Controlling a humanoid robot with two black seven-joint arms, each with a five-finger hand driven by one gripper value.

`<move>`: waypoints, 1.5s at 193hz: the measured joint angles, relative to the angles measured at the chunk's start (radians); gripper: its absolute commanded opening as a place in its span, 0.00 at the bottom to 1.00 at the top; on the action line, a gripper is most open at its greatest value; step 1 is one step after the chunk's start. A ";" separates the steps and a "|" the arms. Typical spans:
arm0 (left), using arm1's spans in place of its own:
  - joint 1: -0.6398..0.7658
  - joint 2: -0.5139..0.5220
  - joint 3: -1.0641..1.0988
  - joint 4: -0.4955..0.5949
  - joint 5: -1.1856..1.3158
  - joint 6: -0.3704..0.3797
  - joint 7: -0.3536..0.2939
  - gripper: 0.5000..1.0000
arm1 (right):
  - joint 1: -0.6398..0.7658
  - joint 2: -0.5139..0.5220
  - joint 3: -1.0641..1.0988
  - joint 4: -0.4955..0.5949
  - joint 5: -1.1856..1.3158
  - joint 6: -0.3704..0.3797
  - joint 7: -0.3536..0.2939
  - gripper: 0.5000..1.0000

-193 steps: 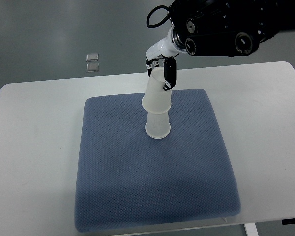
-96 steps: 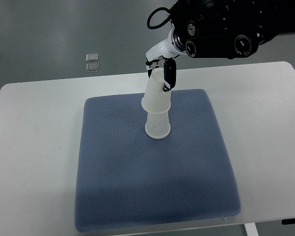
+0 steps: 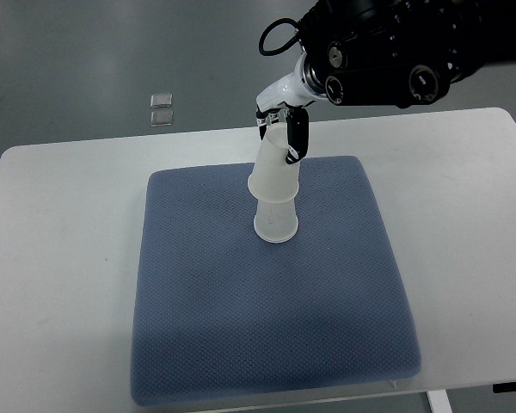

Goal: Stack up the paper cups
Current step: 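Lower the held cup down over the inverted cup on the mat, then open the right hand and lift it off the stacked cups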

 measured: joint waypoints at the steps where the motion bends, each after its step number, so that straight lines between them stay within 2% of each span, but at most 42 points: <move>1: 0.000 0.000 0.000 0.000 0.000 0.000 0.000 1.00 | 0.000 0.000 0.000 0.000 0.000 -0.001 0.000 0.47; 183: 0.000 0.000 0.000 0.002 0.000 0.000 0.000 1.00 | -0.068 0.000 0.003 -0.006 0.002 -0.050 0.000 0.51; 258: 0.000 0.000 0.000 0.002 0.000 0.000 0.000 1.00 | -0.098 0.000 0.010 -0.018 0.001 -0.069 0.000 0.78; 289: 0.000 0.000 0.000 0.002 0.000 0.000 0.000 1.00 | -0.104 0.000 0.013 -0.022 0.007 -0.071 0.000 0.79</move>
